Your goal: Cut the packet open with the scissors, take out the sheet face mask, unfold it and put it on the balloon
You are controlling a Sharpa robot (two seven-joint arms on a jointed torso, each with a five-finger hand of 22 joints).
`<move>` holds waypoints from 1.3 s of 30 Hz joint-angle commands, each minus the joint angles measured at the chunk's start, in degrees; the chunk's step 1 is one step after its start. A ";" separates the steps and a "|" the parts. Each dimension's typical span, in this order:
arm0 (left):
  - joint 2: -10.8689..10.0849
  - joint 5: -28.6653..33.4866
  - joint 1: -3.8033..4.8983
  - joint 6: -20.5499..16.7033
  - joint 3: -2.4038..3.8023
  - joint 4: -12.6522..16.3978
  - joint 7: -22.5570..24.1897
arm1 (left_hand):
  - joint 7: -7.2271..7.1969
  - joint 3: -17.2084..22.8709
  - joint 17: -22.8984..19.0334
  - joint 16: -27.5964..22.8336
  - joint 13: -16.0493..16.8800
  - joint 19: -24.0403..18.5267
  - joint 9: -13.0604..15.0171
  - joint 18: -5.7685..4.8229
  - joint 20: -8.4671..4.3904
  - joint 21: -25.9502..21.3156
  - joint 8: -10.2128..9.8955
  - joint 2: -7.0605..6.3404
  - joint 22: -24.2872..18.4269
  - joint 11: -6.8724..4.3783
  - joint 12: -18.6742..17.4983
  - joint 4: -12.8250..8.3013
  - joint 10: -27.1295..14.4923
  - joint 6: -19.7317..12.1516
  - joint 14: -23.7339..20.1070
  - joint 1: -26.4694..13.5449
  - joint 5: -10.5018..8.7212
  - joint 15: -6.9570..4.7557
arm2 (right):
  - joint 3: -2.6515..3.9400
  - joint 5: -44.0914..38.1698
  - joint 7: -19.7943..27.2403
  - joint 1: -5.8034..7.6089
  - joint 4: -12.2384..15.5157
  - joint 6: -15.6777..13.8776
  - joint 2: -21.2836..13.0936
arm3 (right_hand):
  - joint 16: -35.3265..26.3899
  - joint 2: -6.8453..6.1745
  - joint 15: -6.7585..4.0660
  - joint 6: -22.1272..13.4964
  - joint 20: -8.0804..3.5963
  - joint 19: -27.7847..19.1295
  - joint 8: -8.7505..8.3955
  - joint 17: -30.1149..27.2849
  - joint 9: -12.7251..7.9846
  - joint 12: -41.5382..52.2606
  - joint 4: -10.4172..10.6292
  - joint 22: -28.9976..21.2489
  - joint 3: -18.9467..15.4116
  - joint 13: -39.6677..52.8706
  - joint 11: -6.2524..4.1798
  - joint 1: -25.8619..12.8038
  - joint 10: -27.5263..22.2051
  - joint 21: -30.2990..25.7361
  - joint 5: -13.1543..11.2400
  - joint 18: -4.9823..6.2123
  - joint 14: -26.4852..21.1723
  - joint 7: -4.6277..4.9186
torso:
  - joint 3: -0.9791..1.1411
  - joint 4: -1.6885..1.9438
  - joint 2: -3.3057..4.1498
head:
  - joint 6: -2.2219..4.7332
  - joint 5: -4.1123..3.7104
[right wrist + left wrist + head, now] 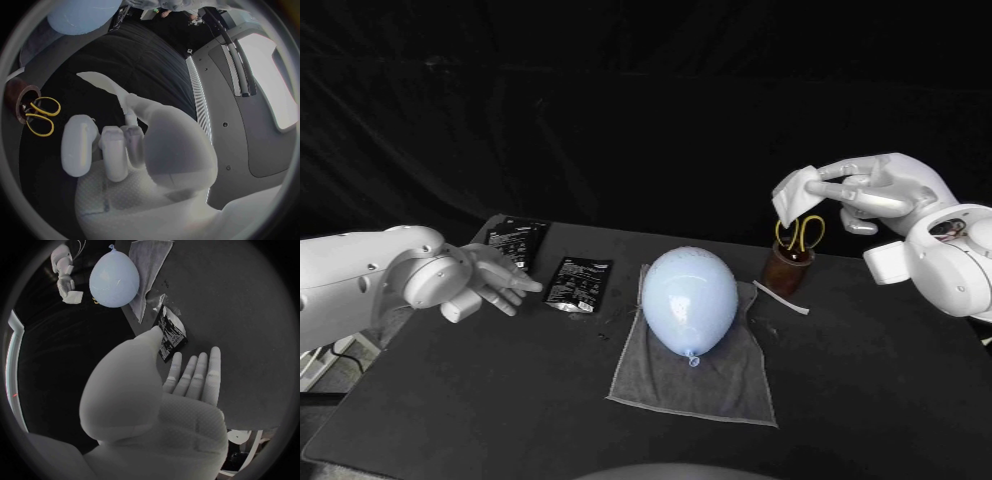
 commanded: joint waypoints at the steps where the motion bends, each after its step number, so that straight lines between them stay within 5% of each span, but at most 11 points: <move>1: -0.60 -1.23 1.09 3.41 0.15 1.02 1.33 | 7.79 1.67 0.60 1.38 0.28 0.73 0.40 0.50 -0.05 0.03 1.95 0.47 0.08 -0.33 1.92 0.02 1.68 0.02 1.09 0.58 0.04 -0.31 | -0.03 -1.88 -0.84 -0.33 0.37 1.28 -0.15 | 0.40 0.40 -0.28 0.19 -0.23 -0.01 0.37 15.05 2.25 0.19 -0.42 6.66 0.06 13.39 -0.20 -0.07 4.84 -0.20 0.26 0.06 5.97 -0.02 | 0.04 -0.08 0.02 | 0.20 -2.84; 4: -1.08 -0.87 1.94 2.87 0.44 1.71 3.74 | 6.73 5.84 3.03 6.90 1.62 5.09 0.16 2.89 -0.45 2.37 4.61 1.94 0.97 -2.06 7.73 -0.72 7.71 3.95 6.88 0.59 -0.04 -2.39 | -0.10 -2.39 -1.06 -0.87 0.77 1.47 -0.27 | 0.40 0.40 -0.28 0.19 -0.23 -0.01 0.37 15.05 2.25 0.19 -0.42 6.66 0.06 13.39 -0.20 -0.07 4.84 -0.20 0.26 0.06 5.97 -0.02 | 0.05 -0.15 -0.02 | 0.10 -3.96; 6: -1.17 -0.24 2.25 2.46 0.76 1.99 5.75 | 5.65 8.80 3.76 7.65 1.58 7.68 -1.35 4.23 -0.60 3.75 3.48 1.72 1.41 -3.24 9.11 -1.09 10.55 7.68 9.80 0.27 -0.05 -3.59 | -0.15 -2.66 -1.17 -1.20 1.06 1.57 -0.38 | 0.40 0.40 -0.28 0.19 -0.23 -0.01 0.37 15.05 2.25 0.19 -0.42 6.66 0.06 13.39 -0.20 -0.07 4.84 -0.20 0.26 0.06 5.97 -0.02 | 0.08 -0.23 -0.03 | 0.13 -4.56; 9: -0.98 1.04 2.59 1.96 1.23 2.34 10.48 | 4.50 13.57 4.22 6.71 0.50 9.23 -4.11 4.27 -1.29 4.49 0.21 1.06 1.45 -4.34 8.68 -2.64 13.11 13.47 12.35 -0.40 -0.16 -4.46 | -0.25 -3.04 -1.32 -1.82 1.68 1.66 -0.65 | 0.40 0.40 -0.28 0.19 -0.23 -0.01 0.37 15.05 2.25 0.19 -0.42 6.66 0.06 13.39 -0.20 -0.07 4.84 -0.20 0.26 0.06 5.97 -0.02 | 0.12 -0.24 0.01 | 0.21 -5.16; 13: 0.23 3.19 2.76 1.28 1.51 2.29 17.32 | 3.23 16.68 5.12 7.29 -0.02 11.31 -5.50 4.33 -2.53 6.28 -1.73 1.20 2.20 -5.45 8.58 -4.93 16.97 17.89 15.79 -0.96 -0.15 -5.68 | -0.39 -3.56 -1.54 -2.39 2.00 1.43 -0.69 | 0.40 0.40 -0.28 0.19 -0.23 -0.01 0.37 15.05 2.25 0.19 -0.42 6.66 0.06 13.39 -0.20 -0.07 4.84 -0.20 0.26 0.06 5.97 -0.02 | 0.12 -0.18 -0.03 | 0.20 -6.54; 17: 2.93 4.67 2.82 0.09 1.65 1.77 23.87 | 1.90 16.42 7.45 10.65 -0.42 14.58 -6.63 4.07 -5.56 12.67 -4.19 2.33 5.87 -7.12 7.50 -8.84 21.99 21.77 22.09 -2.36 -0.18 -7.97 | -0.52 -4.13 -1.94 -3.08 1.94 0.74 -0.42 | 0.40 0.42 -0.27 0.11 -0.22 -0.06 0.48 15.05 2.32 0.14 -0.52 6.59 0.11 13.34 -0.19 -0.05 4.80 -0.34 0.26 0.09 5.97 -0.01 | 0.05 -0.15 0.01 | 0.33 -8.03; 21: 8.17 4.00 2.75 -1.86 1.72 0.35 29.75 | 1.30 14.09 11.65 17.02 -0.44 15.85 -7.59 3.96 -8.11 22.19 -7.01 3.51 11.96 -7.91 4.67 -11.00 23.57 23.64 28.23 -4.18 -0.25 -10.01 | -0.62 -4.99 -2.46 -4.07 1.55 -0.21 0.32 | 0.40 0.43 -0.27 0.08 -0.22 -0.09 0.52 15.05 2.34 0.11 -0.54 6.56 0.13 13.32 -0.19 -0.05 4.79 -0.40 0.26 0.10 5.97 -0.01 | 0.02 -0.18 0.03 | 0.53 -10.13; 28: 15.48 0.57 2.67 -3.54 1.93 -2.89 34.66 | 0.71 13.01 20.66 29.46 -0.05 14.42 -8.17 4.15 -9.59 34.55 -10.11 3.90 20.24 -8.93 2.66 -11.58 26.63 24.61 31.80 -5.91 -0.28 -11.43 | -0.66 -5.92 -3.02 -4.80 1.24 -1.35 1.18 | 0.40 0.43 -0.27 0.08 -0.22 -0.09 0.52 15.05 2.34 0.11 -0.54 6.56 0.13 13.32 -0.19 -0.05 4.79 -0.40 0.26 0.10 5.97 -0.01 | 0.09 -0.21 0.07 | 0.67 -12.51; 34: 21.19 -0.74 2.67 -5.25 2.29 -7.20 36.78 | 0.09 13.02 26.33 37.01 1.07 14.38 -7.77 4.30 -10.17 41.62 -11.03 3.86 24.66 -9.77 4.09 -11.31 29.03 25.07 31.58 -6.60 -0.19 -12.09 | -0.67 -6.56 -3.56 -5.14 0.80 -2.27 2.33 | 0.40 0.45 -0.27 0.04 -0.22 -0.14 0.57 15.05 2.37 0.10 -0.56 6.49 0.15 13.32 -0.18 -0.06 4.78 -0.53 0.26 0.13 5.97 0.00 | 0.12 -0.29 0.05 | 1.01 -13.37; 39: 24.16 0.11 2.66 -6.60 2.55 -9.45 38.48 | 0.06 13.10 26.96 37.63 1.29 13.90 -7.60 4.25 -10.23 42.46 -11.06 3.87 25.22 -9.75 4.28 -11.27 28.62 25.24 30.79 -6.66 -0.18 -12.07 | -0.68 -6.98 -3.96 -5.51 0.38 -2.52 3.02 | 0.40 0.46 -0.27 0.02 -0.22 -0.15 0.60 15.05 2.39 0.06 -0.57 6.48 0.16 13.29 -0.18 -0.07 4.76 -0.56 0.26 0.14 5.97 0.01 | 0.07 -0.15 0.06 | 1.33 -14.02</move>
